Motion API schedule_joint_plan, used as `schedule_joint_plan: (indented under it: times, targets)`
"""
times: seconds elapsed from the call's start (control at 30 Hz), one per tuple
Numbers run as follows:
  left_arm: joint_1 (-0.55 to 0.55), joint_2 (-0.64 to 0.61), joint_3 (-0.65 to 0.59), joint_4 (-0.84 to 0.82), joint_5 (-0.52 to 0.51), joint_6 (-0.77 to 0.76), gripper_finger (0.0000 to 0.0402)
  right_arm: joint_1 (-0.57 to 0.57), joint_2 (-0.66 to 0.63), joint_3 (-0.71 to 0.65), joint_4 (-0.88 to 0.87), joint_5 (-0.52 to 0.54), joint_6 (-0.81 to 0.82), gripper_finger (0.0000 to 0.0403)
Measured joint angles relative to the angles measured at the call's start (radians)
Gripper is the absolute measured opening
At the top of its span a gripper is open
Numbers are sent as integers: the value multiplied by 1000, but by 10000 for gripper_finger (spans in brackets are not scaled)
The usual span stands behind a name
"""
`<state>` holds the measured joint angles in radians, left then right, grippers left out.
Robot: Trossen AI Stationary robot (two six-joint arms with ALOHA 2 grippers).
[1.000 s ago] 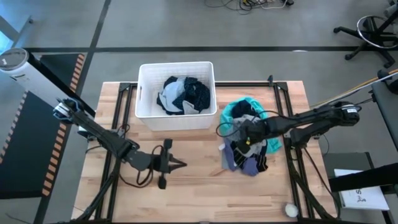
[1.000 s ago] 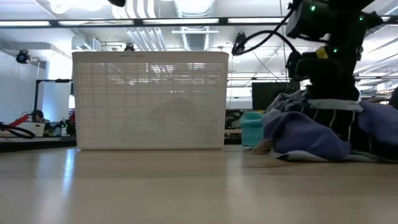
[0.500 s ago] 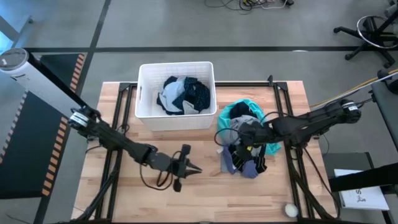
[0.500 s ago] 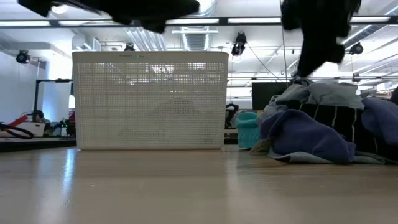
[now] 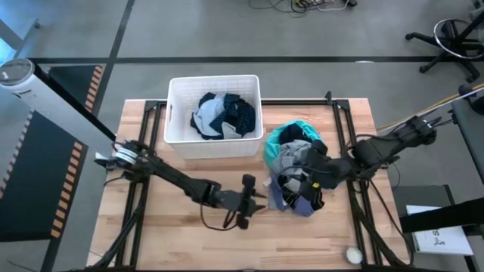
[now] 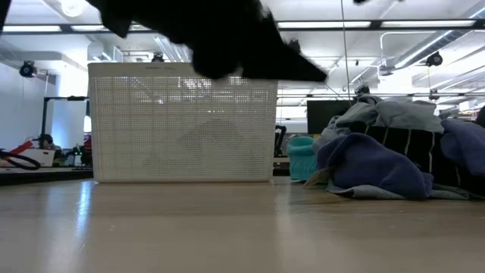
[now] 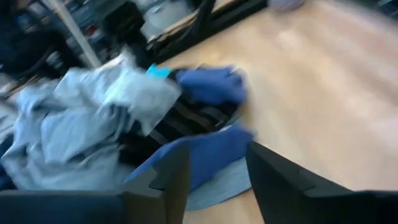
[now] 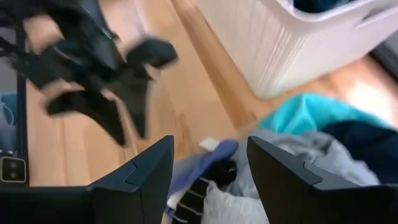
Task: Sort clothes
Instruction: Put the purple sock into the white laundry bin
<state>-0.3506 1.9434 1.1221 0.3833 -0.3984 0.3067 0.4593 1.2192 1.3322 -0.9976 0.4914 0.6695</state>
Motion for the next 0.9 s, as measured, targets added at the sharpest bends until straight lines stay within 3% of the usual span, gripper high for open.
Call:
schedule_joint_plan:
  times: [0.27, 0.57, 0.73, 0.9]
  targets:
    - [80, 125, 87, 0, -3, -13, 193, 62, 0, 52, -6, 61, -29, 191]
    - [134, 246, 207, -68, 26, -18, 187, 67, 0, 49, -7, 64, -32, 191]
    - [145, 298, 257, -139, 21, -21, 133, 67, 0, 49, -9, 85, -36, 190]
    - [143, 293, 275, -192, 23, -9, 18, 67, 0, 49, -10, 89, -41, 190]
